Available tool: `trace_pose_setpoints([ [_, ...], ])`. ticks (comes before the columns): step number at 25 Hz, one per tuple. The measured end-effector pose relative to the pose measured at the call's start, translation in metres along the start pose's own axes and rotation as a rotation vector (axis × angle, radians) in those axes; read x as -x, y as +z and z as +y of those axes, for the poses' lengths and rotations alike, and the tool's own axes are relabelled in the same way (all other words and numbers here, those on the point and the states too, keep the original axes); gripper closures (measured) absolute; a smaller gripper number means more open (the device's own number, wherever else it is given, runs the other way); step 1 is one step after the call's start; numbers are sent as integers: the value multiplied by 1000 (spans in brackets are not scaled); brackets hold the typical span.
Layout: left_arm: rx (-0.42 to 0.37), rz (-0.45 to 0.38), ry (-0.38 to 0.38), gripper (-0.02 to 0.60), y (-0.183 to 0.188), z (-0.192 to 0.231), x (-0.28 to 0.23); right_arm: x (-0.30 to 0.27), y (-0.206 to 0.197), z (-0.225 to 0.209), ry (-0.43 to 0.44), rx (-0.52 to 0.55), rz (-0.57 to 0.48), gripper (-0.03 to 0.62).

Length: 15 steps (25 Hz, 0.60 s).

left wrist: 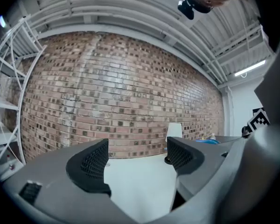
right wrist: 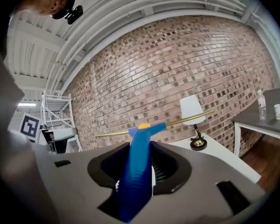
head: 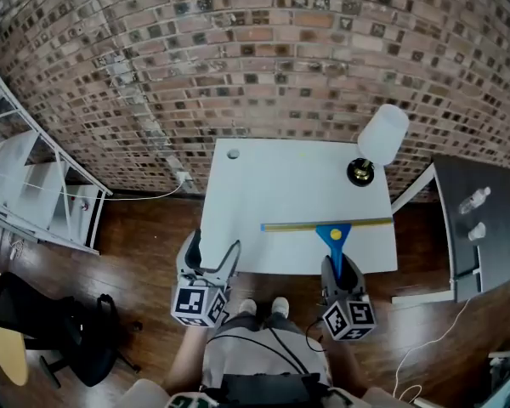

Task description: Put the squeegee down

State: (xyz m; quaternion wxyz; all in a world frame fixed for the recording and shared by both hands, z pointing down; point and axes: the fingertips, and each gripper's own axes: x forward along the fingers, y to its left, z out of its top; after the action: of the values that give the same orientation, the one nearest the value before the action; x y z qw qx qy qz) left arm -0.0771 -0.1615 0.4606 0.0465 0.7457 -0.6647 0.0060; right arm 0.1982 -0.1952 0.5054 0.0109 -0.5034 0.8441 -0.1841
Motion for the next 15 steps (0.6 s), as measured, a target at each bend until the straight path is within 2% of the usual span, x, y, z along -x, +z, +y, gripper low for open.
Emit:
trace_pose_setpoints([
  [5,-4,14,-37,198,-7,-11,-30,-31,-50,-24,-17,-3,100,436],
  [11,-4,43,-19,198,-14,0,-42,-82,-166,-94,-103,84,302,436],
  [15,5,75,24,198,-23,19,-34,-106,-219,-144,-159,13,402,435],
])
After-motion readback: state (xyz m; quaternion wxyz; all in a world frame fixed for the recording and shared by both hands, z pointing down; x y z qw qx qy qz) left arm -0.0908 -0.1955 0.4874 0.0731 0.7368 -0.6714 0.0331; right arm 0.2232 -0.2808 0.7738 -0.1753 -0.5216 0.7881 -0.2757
